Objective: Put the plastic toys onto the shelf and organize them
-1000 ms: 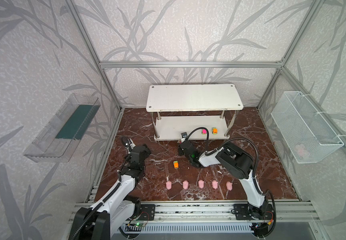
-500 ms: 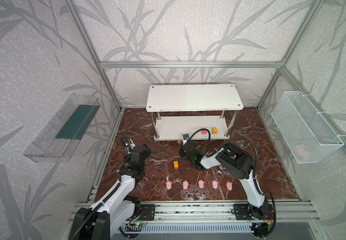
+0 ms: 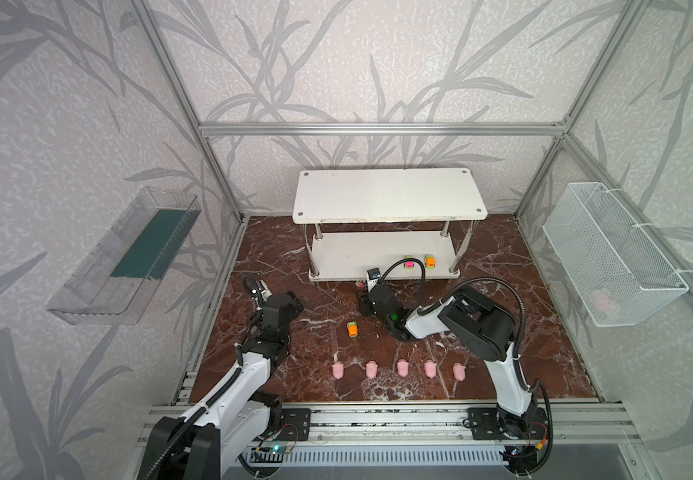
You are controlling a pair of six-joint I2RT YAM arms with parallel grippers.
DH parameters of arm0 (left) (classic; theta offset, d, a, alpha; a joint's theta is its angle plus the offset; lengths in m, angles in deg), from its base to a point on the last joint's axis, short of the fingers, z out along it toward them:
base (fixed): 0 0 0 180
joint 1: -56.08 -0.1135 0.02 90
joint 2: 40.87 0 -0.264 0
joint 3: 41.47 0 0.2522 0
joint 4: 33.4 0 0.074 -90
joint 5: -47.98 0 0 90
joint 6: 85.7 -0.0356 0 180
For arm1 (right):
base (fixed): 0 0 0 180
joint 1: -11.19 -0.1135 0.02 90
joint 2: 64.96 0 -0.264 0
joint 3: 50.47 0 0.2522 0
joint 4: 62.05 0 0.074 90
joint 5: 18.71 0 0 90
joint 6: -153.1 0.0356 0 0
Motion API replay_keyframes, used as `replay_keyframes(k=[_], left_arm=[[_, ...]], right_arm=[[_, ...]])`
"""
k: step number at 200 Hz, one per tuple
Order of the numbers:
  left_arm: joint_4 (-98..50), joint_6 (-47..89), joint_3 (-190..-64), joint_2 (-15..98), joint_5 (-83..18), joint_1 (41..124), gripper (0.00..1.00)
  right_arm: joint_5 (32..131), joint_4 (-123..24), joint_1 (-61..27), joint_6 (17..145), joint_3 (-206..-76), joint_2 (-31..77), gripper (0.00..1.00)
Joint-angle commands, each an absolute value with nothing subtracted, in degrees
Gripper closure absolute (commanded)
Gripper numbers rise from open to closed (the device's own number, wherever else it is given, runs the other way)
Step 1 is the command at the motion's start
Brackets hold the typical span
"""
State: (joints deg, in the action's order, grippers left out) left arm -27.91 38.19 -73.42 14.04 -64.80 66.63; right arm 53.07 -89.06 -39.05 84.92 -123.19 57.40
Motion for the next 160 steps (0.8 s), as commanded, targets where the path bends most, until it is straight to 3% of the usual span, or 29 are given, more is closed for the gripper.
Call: replay_keyframes(k=[1, 160], left_arm=[[-28.31, 39.83, -72.80, 13.34, -64.96, 66.45, 0.11], [-29.47, 39.50, -72.60, 14.76, -64.91, 66.45, 0.11]], right_arm=[[53.82, -87.84, -38.90, 84.04, -127.28, 58.49, 0.38], [48.88, -76.89, -38.42, 89.56, -138.46, 65.18, 0.39]])
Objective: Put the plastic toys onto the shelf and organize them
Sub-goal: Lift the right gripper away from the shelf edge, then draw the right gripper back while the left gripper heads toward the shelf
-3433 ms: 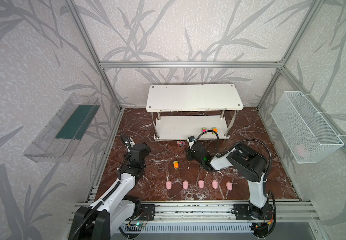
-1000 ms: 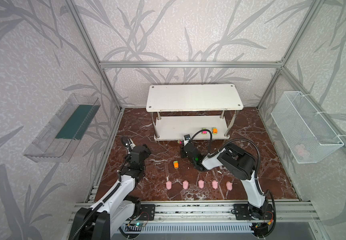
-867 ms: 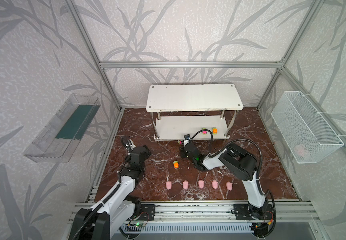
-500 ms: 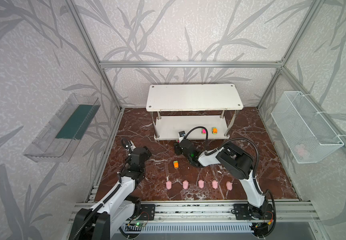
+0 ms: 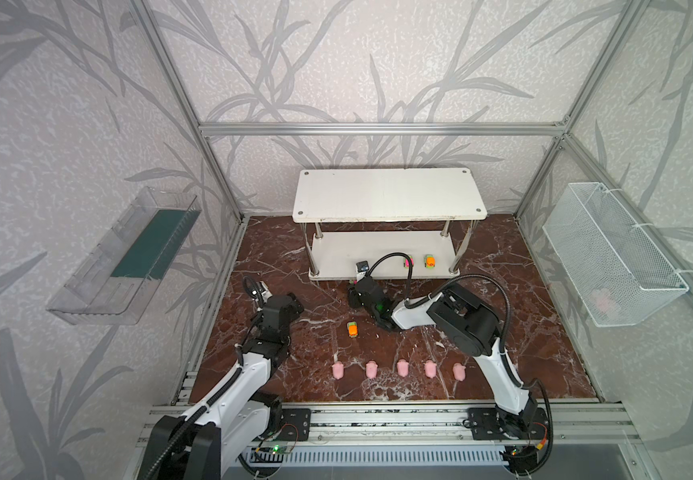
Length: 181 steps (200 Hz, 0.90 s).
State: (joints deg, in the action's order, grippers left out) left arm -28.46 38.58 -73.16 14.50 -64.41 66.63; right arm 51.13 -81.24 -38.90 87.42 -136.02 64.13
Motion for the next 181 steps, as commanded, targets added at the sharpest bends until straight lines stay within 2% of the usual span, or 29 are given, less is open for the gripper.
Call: replay_keyframes(k=[1, 129, 165, 181], left_arm=[[-29.48, 39.52, -72.61, 14.76, -64.89, 66.45, 0.11], [-30.28, 39.28, -72.17, 15.06, -65.20, 66.38, 0.11], [-30.59, 39.37, -71.94, 15.37, -65.14, 66.39, 0.11], [-30.62, 39.52, -71.95, 15.42, -65.13, 66.40, 0.11]], right_arm=[[48.83, -76.74, -38.40, 89.64, -138.48, 65.15, 0.39], [52.36, -67.47, -35.53, 95.43, -143.07, 66.11, 0.46], [52.68, -67.34, -35.15, 96.19, -142.89, 66.11, 0.55], [52.53, -67.45, -35.20, 96.06, -142.63, 65.99, 0.64]])
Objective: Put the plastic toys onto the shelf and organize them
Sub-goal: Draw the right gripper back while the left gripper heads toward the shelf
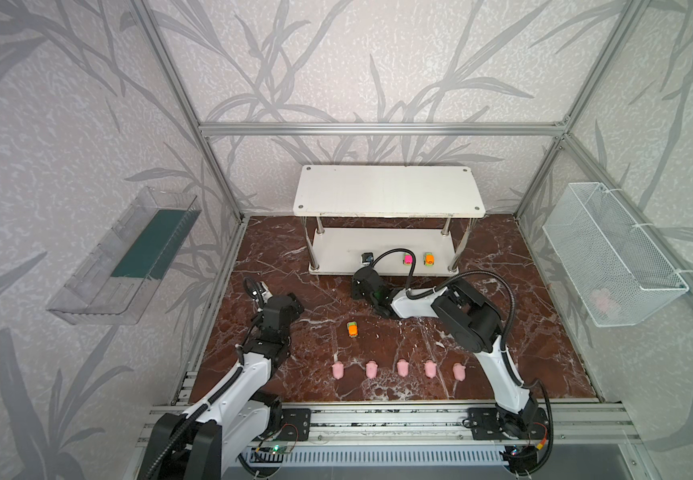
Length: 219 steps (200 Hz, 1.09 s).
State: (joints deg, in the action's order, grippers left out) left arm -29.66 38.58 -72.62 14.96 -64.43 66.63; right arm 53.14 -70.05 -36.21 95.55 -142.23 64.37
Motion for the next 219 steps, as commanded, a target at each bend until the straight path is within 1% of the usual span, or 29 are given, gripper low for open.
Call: replay_keyframes(k=[1, 20, 50, 86, 125, 148, 183, 219], left_arm=[[-30.62, 39.53, -71.98, 15.44, -65.13, 66.43, 0.11], [-30.55, 39.46, -71.99, 15.38, -65.14, 66.37, 0.11], [-30.69, 39.48, -71.82, 15.38, -65.33, 66.36, 0.11], [-30.97, 39.62, -71.84, 15.56, -65.14, 66.36, 0.11], [-31.98, 40.29, -72.02, 16.64, -64.15, 66.36, 0.11], [-32.63, 41.15, -73.06, 17.69, -63.47, 66.36, 0.11], [-31.70, 40.98, -77.72, 20.63, -61.44, 66.28, 0.11], [-32.61, 39.05, -83.79, 24.04, -56.14, 65.93, 0.11]], right_arm=[[52.51, -67.49, -35.21, 96.06, -142.59, 65.99, 0.64], [52.18, -68.20, -35.22, 95.72, -141.79, 65.57, 0.72], [52.04, -69.37, -35.22, 95.51, -140.02, 64.41, 0.79], [53.11, -71.36, -35.39, 96.15, -136.02, 62.11, 0.79], [54.54, -73.26, -35.48, 96.11, -129.14, 56.92, 0.80], [57.01, -73.23, -35.48, 94.81, -126.39, 53.93, 0.80], [59.78, -73.11, -35.41, 93.10, -121.81, 48.45, 0.80], [60.98, -72.56, -33.89, 92.17, -116.61, 41.51, 0.79]])
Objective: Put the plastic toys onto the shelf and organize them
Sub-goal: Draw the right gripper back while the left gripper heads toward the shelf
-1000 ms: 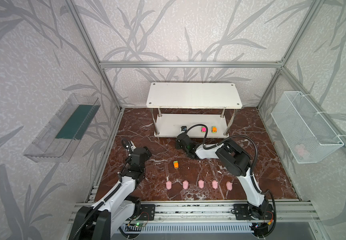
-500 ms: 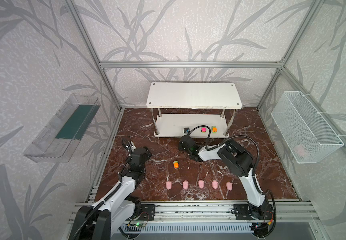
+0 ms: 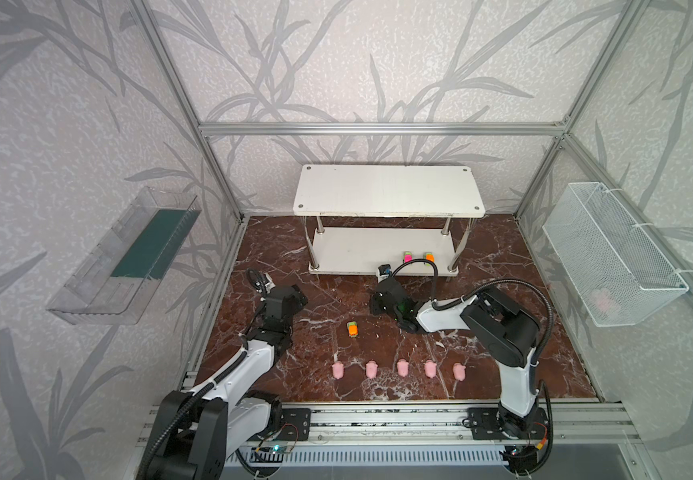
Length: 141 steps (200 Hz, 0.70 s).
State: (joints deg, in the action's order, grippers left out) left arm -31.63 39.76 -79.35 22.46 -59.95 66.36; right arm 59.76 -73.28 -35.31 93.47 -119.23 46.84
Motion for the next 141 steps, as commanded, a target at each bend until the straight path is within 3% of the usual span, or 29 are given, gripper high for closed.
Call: replay_keyframes(k=[1, 42, 79, 108, 141], left_arm=[[-32.67, 38.99, -83.97, 24.11, -55.89, 65.93, 0.11], [-37.45, 37.81, -86.03, 25.35, -49.11, 65.33, 0.10], [-37.44, 39.49, -85.56, 25.25, -49.13, 64.20, 0.10], [-37.12, 41.65, -85.75, 25.27, -46.46, 61.52, 0.10], [-38.93, 44.46, -85.82, 25.57, -41.95, 57.94, 0.11]], right_arm=[[60.99, -72.55, -33.81, 92.18, -116.43, 41.23, 0.79], [57.17, -70.91, -31.54, 90.72, -106.46, 26.31, 0.72], [49.34, -63.42, -29.81, 85.39, -102.14, 12.64, 0.59], [46.82, -59.99, -24.66, 83.67, -101.84, 8.50, 0.41], [48.89, -58.91, -18.53, 84.34, -103.89, 8.84, 0.36]])
